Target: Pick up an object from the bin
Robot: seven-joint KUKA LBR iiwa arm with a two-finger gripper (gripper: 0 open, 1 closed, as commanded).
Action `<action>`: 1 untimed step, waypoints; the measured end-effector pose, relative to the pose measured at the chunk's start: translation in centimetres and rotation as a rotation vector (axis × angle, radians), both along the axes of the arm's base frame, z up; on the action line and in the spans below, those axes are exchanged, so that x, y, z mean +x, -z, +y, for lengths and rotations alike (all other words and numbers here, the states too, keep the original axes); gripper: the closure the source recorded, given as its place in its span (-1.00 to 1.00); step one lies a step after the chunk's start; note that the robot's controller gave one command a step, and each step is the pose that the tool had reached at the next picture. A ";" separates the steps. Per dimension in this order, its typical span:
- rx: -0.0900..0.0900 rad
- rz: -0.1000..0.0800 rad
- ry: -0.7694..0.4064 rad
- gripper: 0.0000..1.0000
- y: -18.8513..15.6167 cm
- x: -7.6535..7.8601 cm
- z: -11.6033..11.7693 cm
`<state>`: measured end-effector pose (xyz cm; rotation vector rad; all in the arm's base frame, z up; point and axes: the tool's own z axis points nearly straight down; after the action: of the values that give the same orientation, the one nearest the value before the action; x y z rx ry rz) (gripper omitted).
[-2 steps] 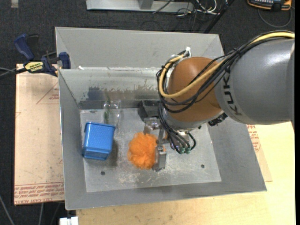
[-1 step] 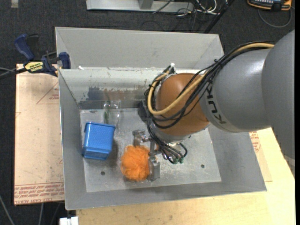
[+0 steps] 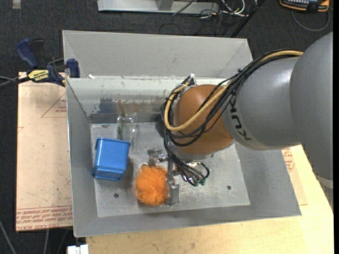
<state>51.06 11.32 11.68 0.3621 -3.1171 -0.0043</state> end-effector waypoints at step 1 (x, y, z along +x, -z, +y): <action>0.000 -0.004 -0.063 -1.00 -0.1 0.0 -0.3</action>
Offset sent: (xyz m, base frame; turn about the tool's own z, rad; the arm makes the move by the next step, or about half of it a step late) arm 0.0250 0.0534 -0.0468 -0.2822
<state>51.07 11.04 11.73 0.4613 -3.1076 -0.0028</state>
